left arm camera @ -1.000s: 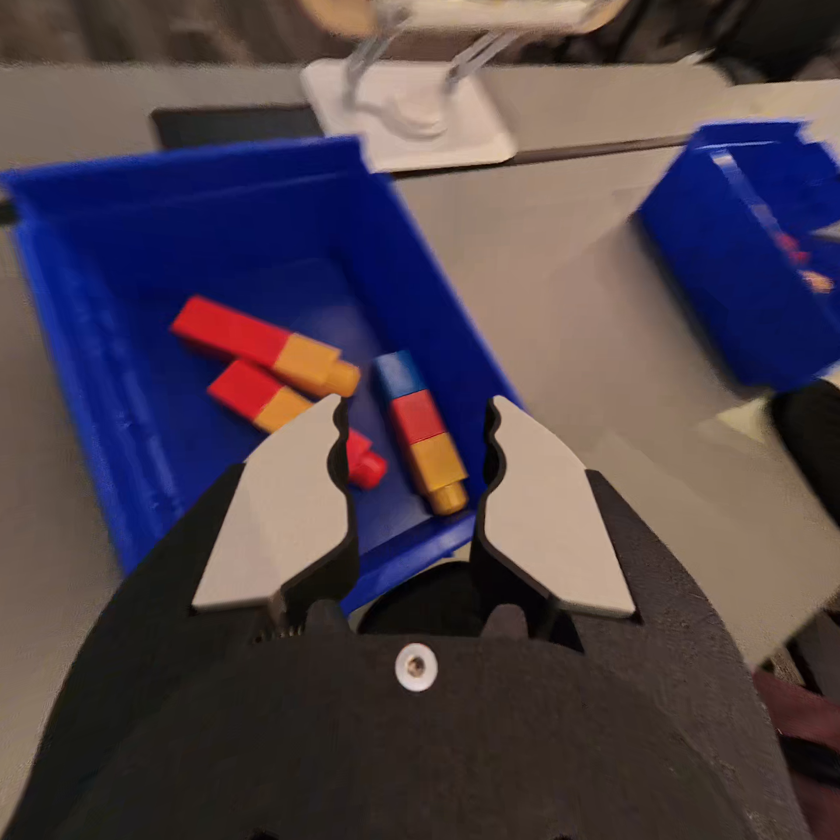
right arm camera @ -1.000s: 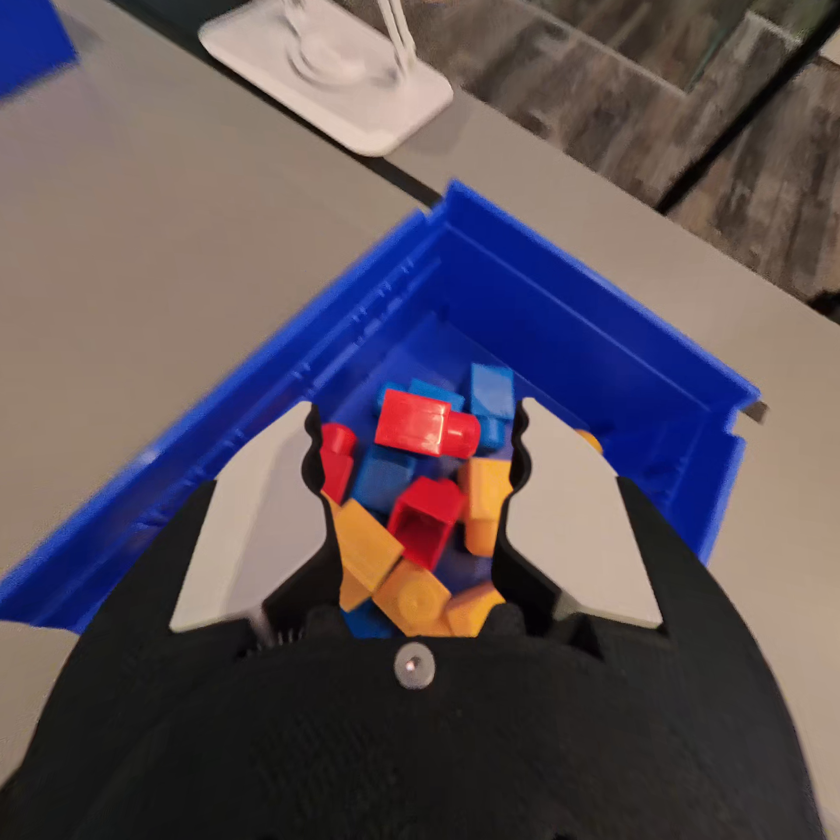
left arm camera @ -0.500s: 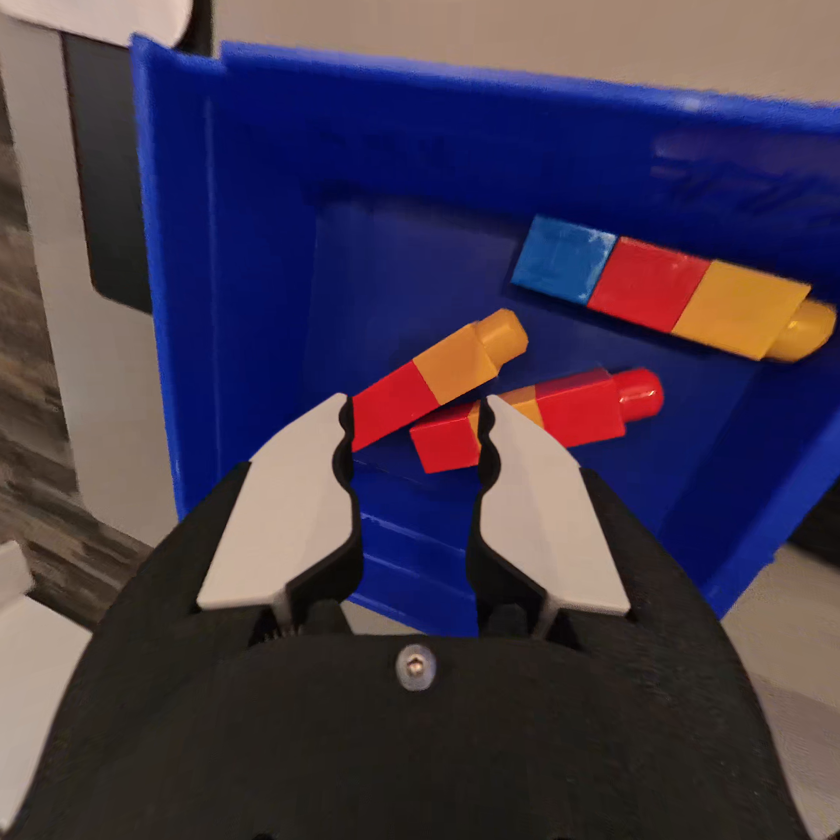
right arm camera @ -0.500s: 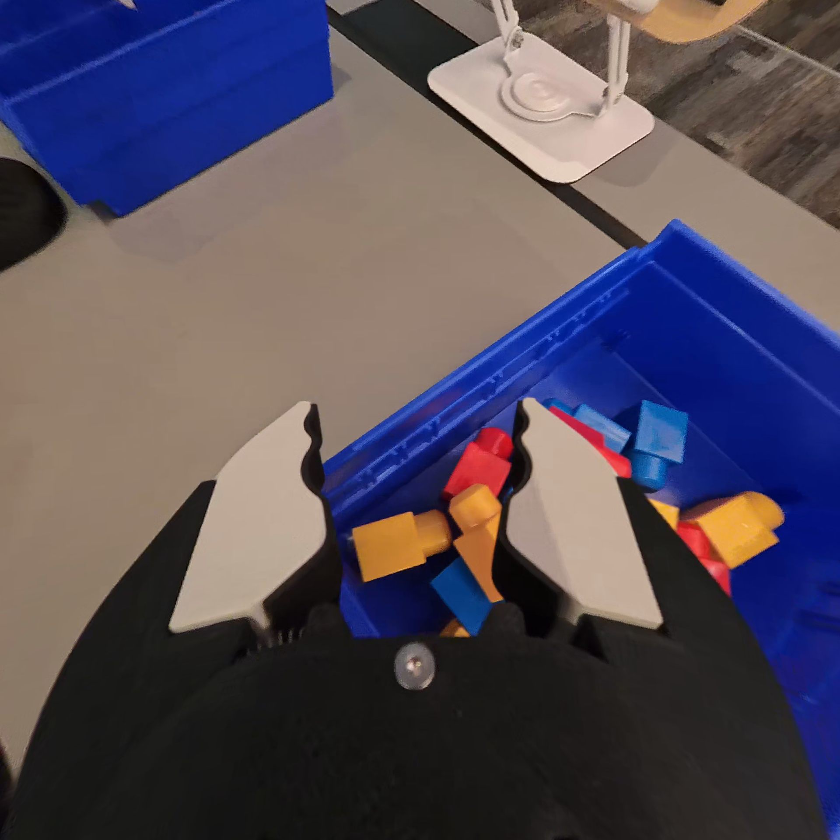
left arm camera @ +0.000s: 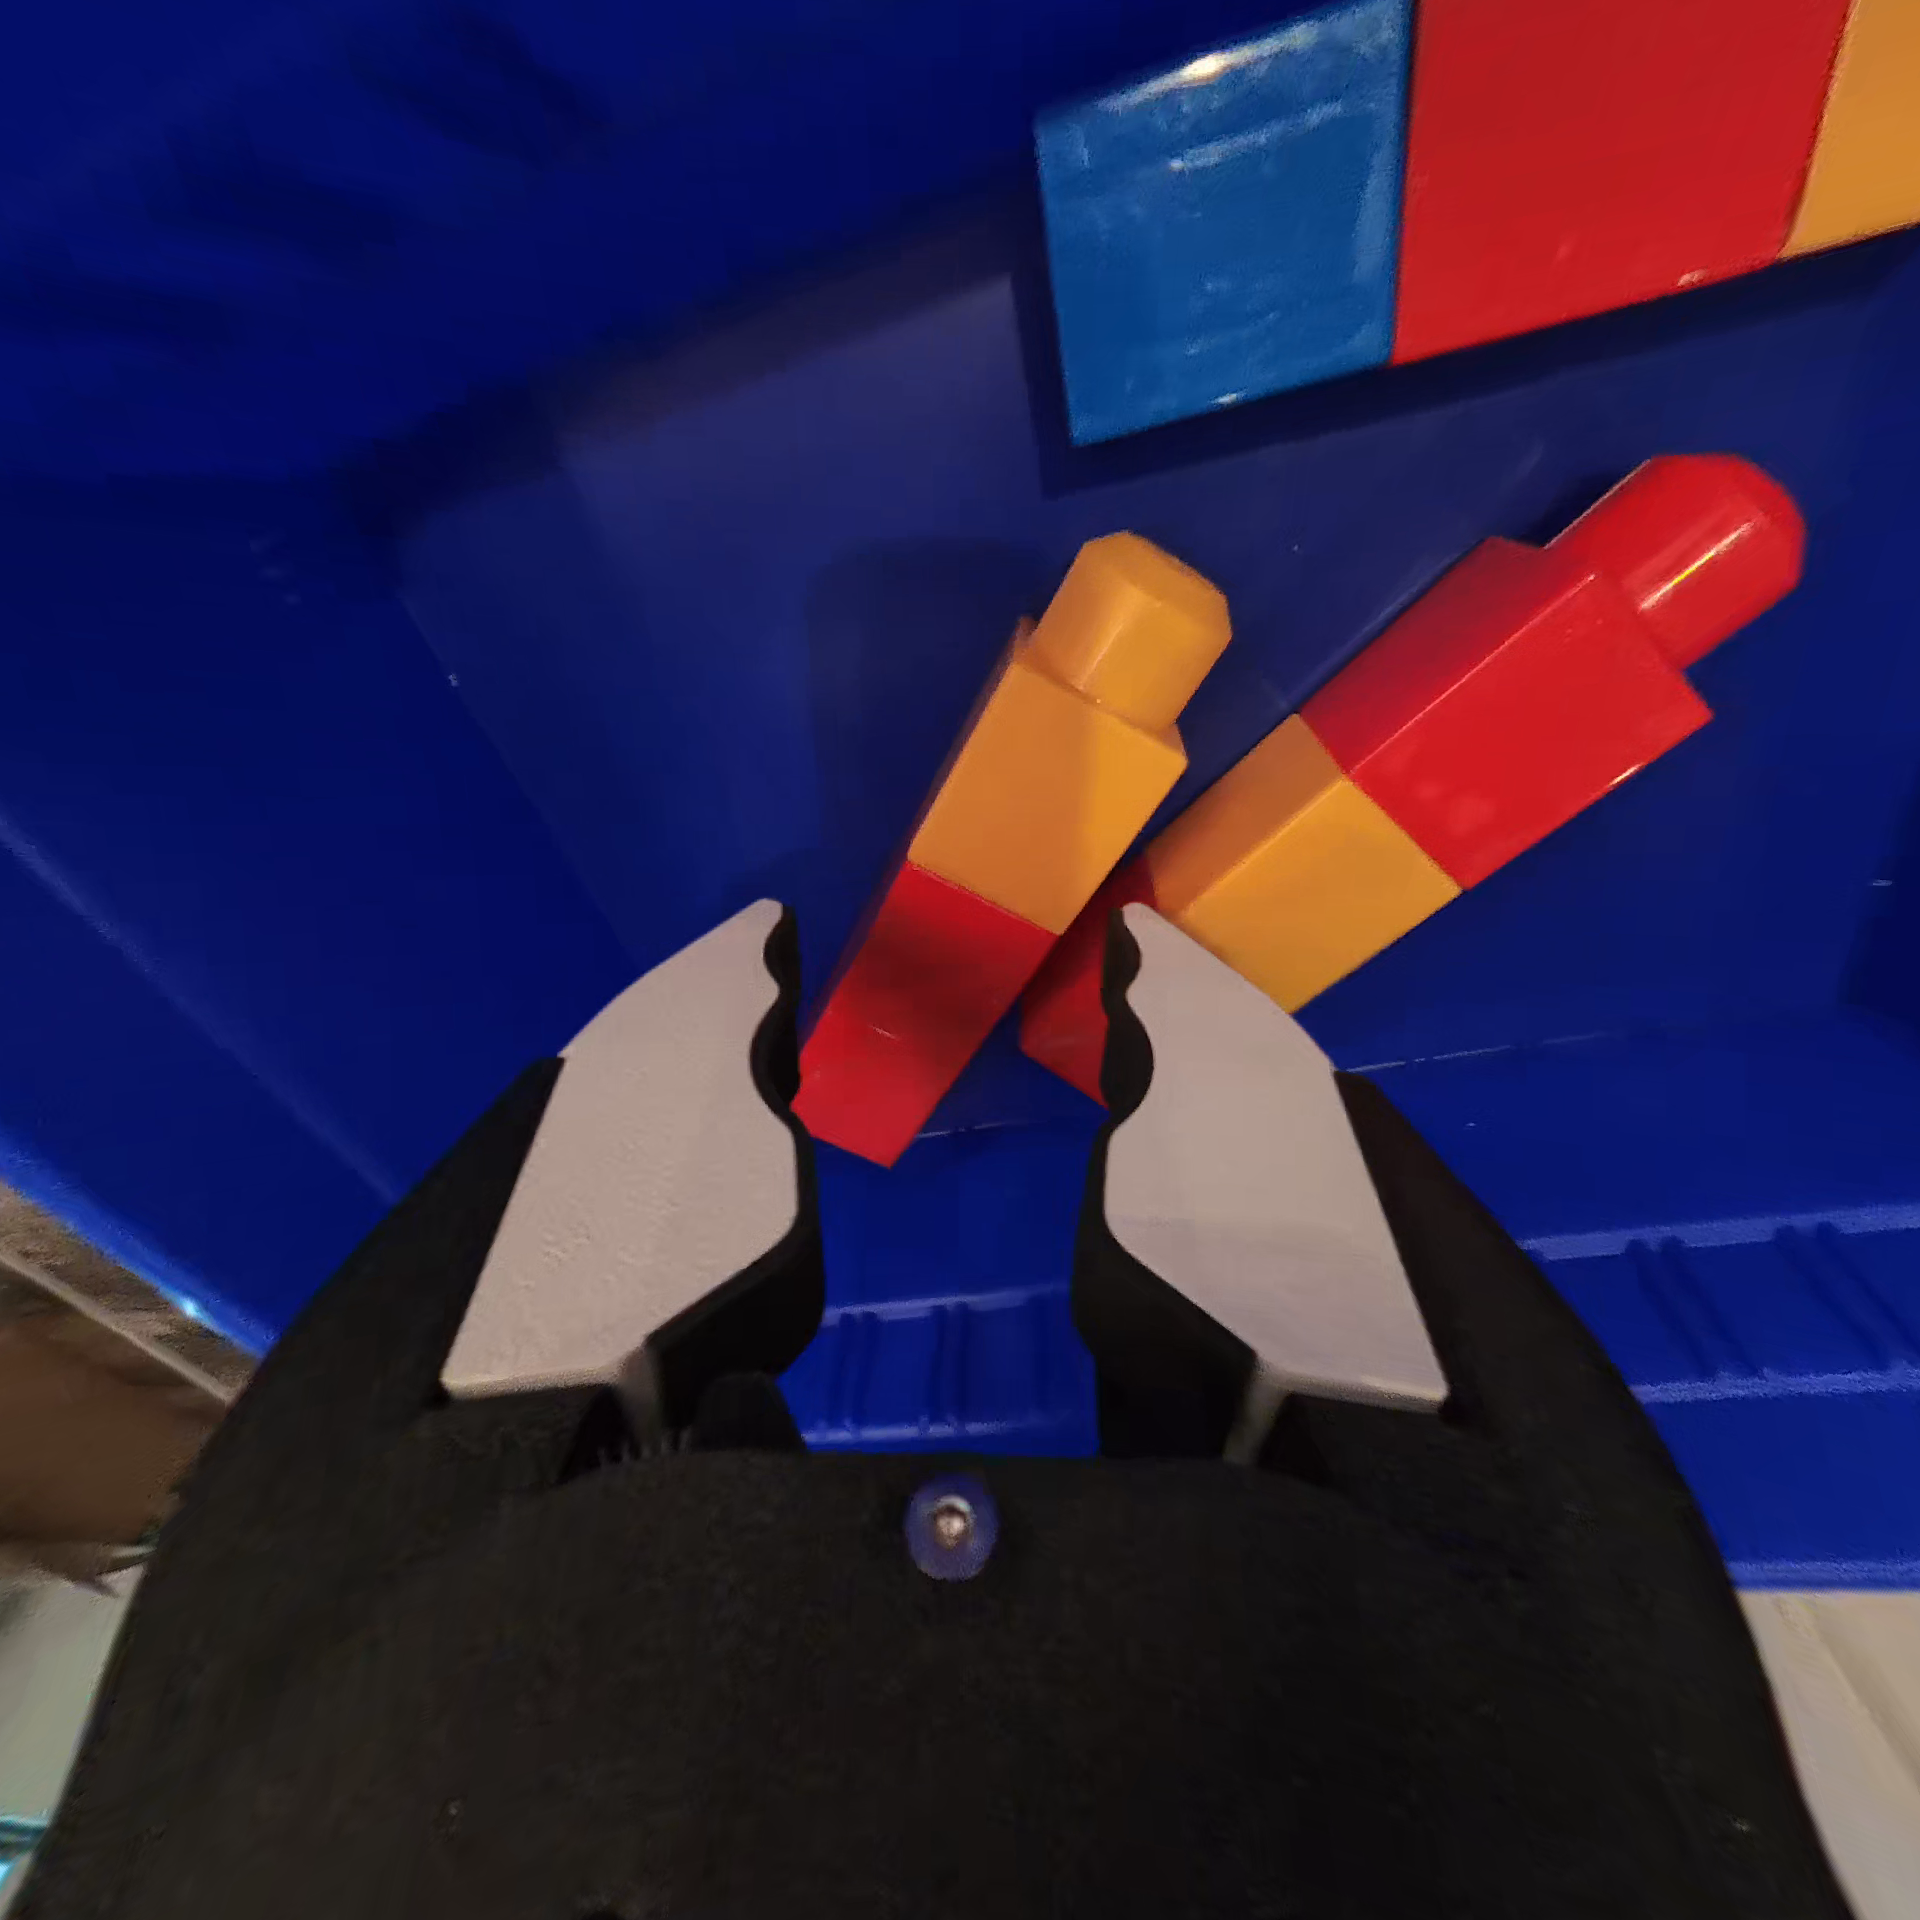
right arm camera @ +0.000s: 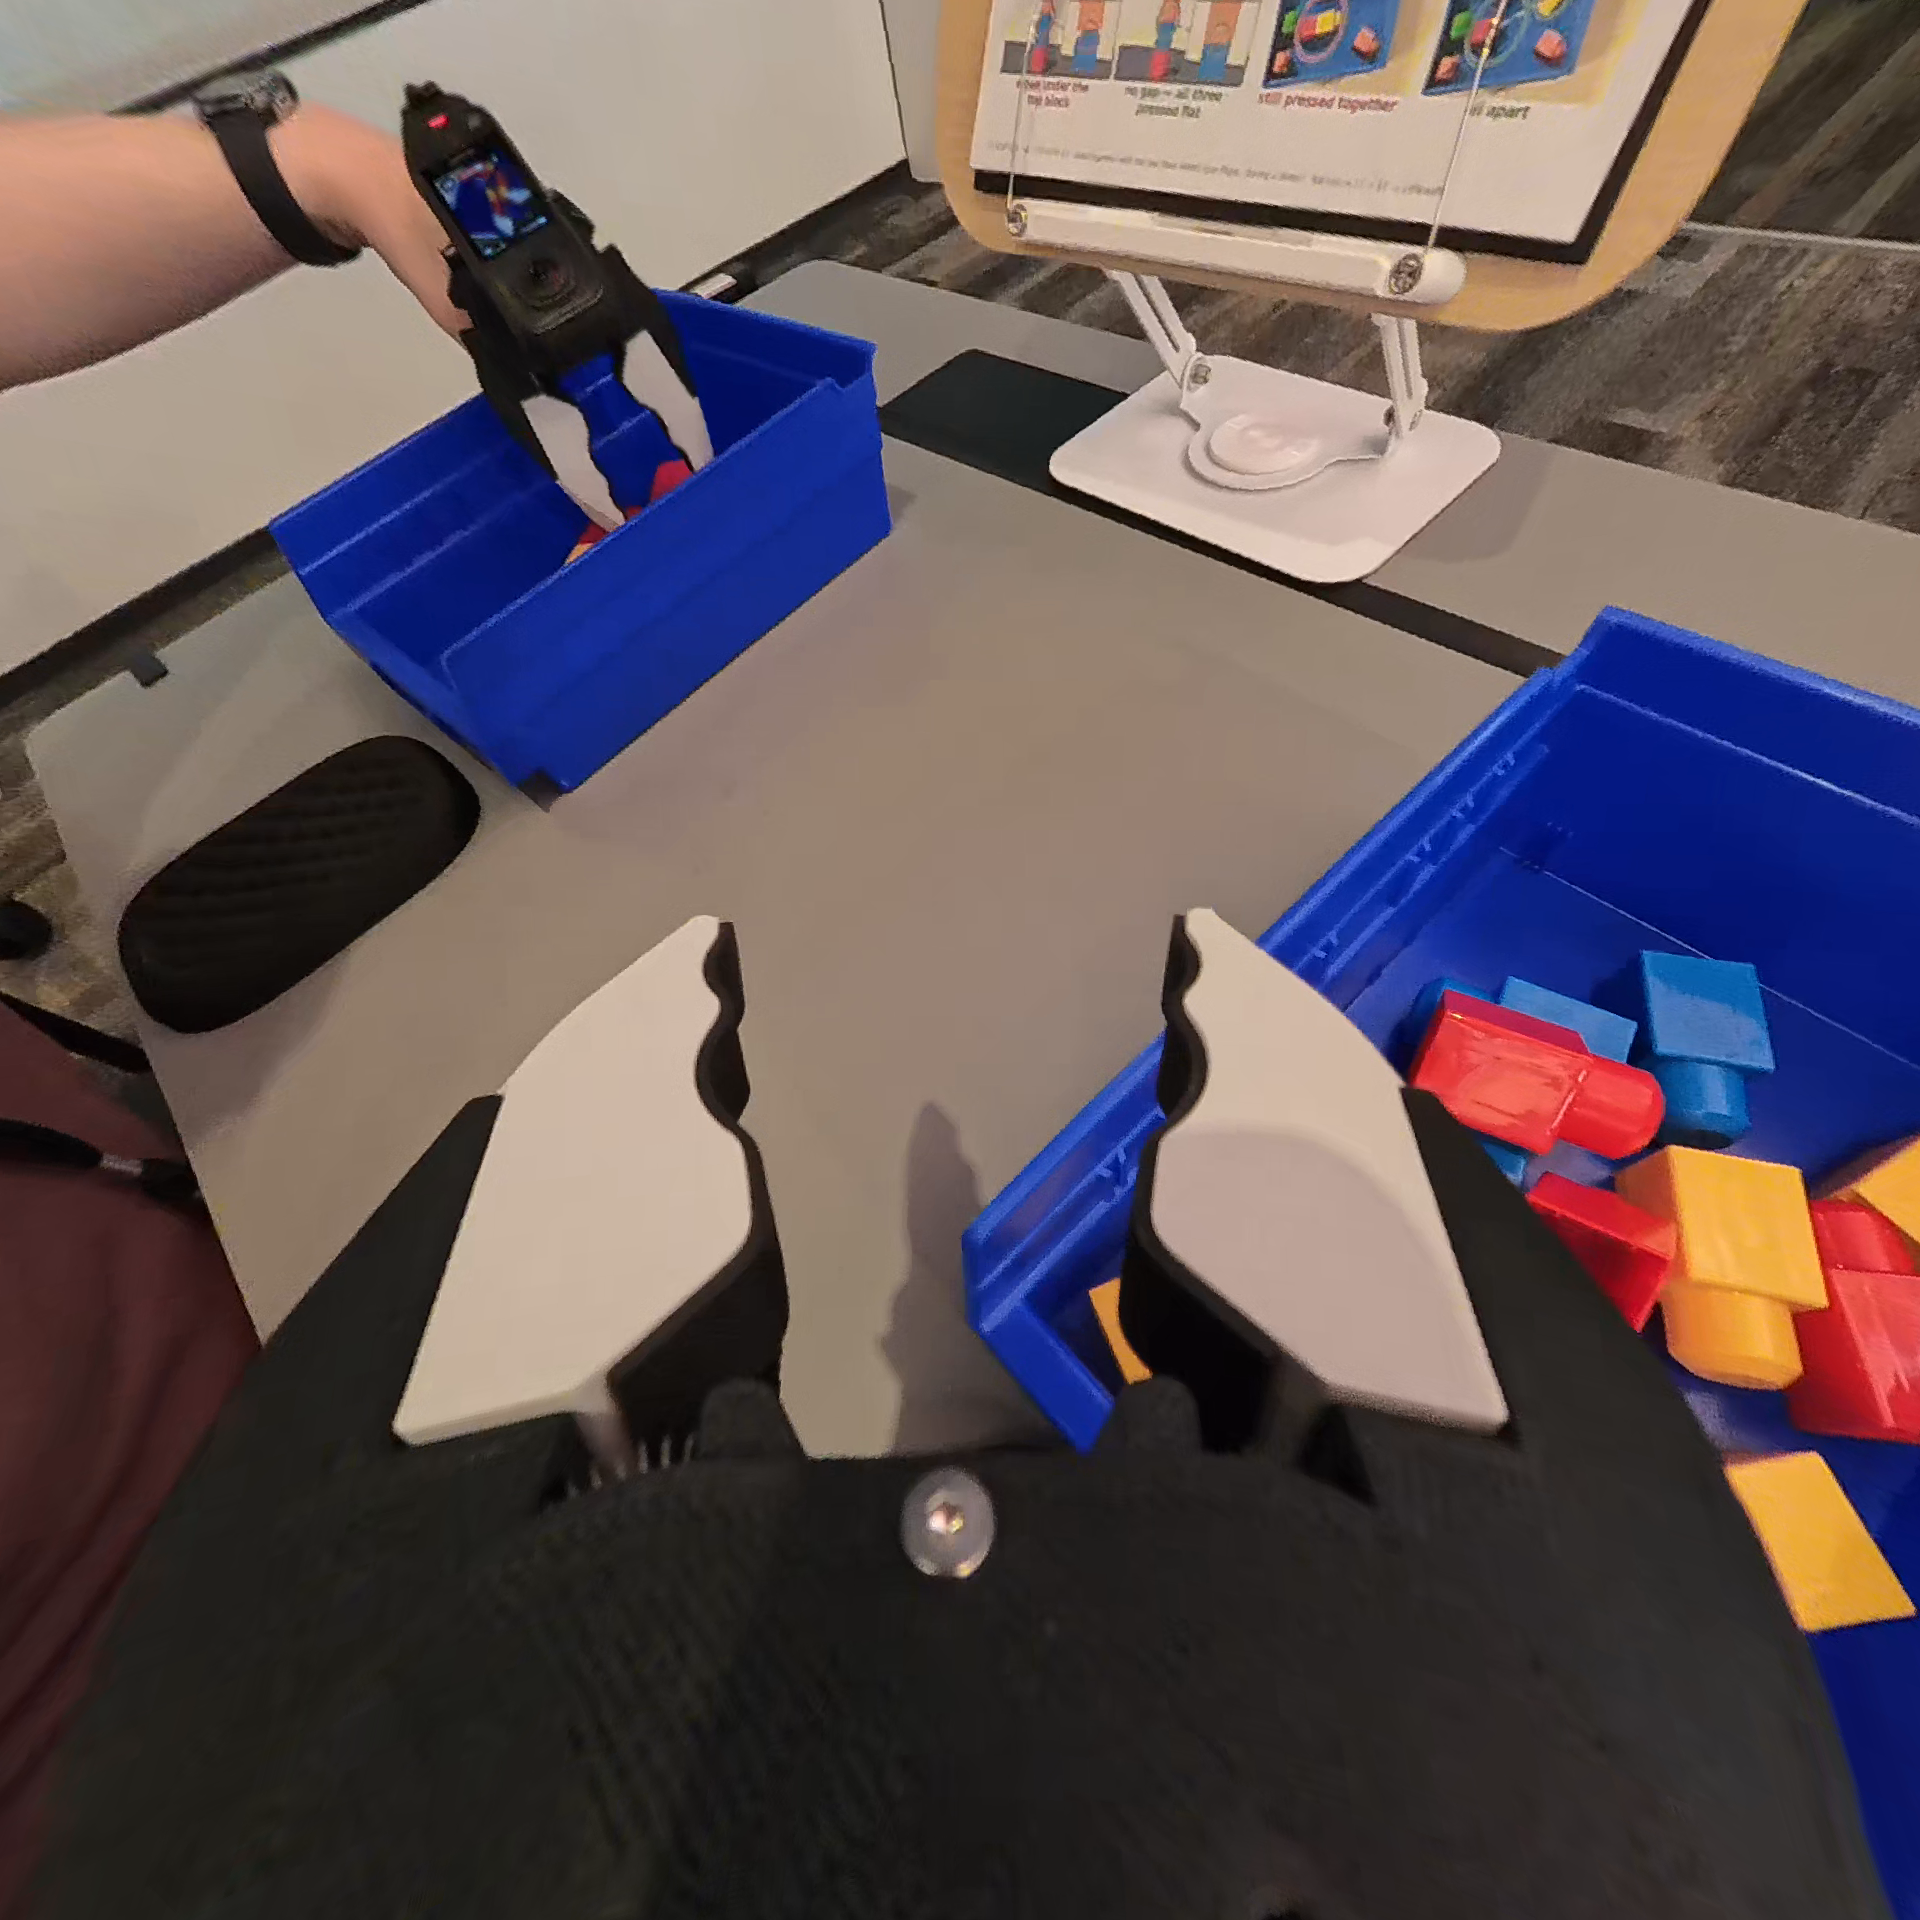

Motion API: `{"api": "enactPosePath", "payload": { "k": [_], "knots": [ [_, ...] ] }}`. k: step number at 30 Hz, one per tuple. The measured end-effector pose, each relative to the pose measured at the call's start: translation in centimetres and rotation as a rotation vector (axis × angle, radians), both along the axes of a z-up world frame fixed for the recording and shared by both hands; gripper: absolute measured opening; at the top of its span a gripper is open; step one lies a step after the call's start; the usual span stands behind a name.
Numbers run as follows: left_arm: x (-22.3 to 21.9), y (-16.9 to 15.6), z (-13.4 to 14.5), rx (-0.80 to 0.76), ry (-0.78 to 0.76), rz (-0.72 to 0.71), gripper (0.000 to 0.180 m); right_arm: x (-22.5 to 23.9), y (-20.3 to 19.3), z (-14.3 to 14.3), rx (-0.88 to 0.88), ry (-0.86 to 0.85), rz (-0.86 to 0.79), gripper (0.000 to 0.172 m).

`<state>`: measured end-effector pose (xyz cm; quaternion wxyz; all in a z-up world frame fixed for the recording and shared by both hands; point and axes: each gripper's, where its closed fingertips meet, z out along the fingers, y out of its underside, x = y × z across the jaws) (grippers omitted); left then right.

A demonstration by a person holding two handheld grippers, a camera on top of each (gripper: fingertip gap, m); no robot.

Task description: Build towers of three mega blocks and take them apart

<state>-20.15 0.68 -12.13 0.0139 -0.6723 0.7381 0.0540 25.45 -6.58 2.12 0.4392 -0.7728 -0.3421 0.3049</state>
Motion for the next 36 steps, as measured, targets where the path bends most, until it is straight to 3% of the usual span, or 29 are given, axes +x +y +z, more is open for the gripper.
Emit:
{"api": "enactPosePath", "payload": {
  "k": [4, 7, 11, 14, 18, 22, 25, 28, 31, 33, 36],
  "knots": [
    [-0.6, 0.3, -1.6, 0.002, 0.031, -0.047, 0.054, -0.2, 0.3, 0.2, 0.0, -0.026, -0.014, 0.079],
    [-0.5, 0.0, -2.4, -0.014, -0.004, -0.047, 0.044, -1.0, 0.4, 0.3, 0.0, -0.014, 0.005, 0.078],
    [-0.8, 0.4, -1.5, 0.025, -0.058, 0.034, 0.042, -2.1, 0.6, 0.1, -0.011, 0.007, 0.047, 0.078],
    [0.7, 1.1, 2.3, 0.076, -0.262, 0.185, 0.041, -3.3, 0.9, 0.3, 0.001, 0.049, 0.09, 0.076],
    [5.7, 0.9, 11.7, 0.121, -0.726, 0.384, 0.041, -6.4, 1.5, 1.2, 0.001, 0.16, 0.176, 0.07],
    [12.3, -2.2, 22.2, 0.031, -1.222, 0.492, 0.04, -11.9, 1.1, 3.2, 0.026, 0.219, 0.31, 0.067],
    [18.3, -5.5, 27.3, -0.086, -1.454, 0.473, 0.039, -16.6, -0.5, 5.7, 0.081, 0.249, 0.423, 0.069],
    [24.4, -8.2, 29.6, -0.187, -1.547, 0.403, 0.039, -19.6, -1.9, 8.6, 0.151, 0.267, 0.479, 0.076],
    [29.2, -9.5, 30.8, -0.259, -1.594, 0.357, 0.039, -19.8, -2.4, 10.3, 0.194, 0.275, 0.481, 0.077],
    [31.4, -10.1, 31.7, -0.284, -1.635, 0.324, 0.04, -18.6, -2.9, 10.5, 0.193, 0.277, 0.5, 0.038],
    [33.9, -10.2, 31.3, -0.231, -1.6, 0.311, 0.039, -16.1, -3.3, 10.7, 0.164, 0.317, 0.505, 0.035]
  ]
}}
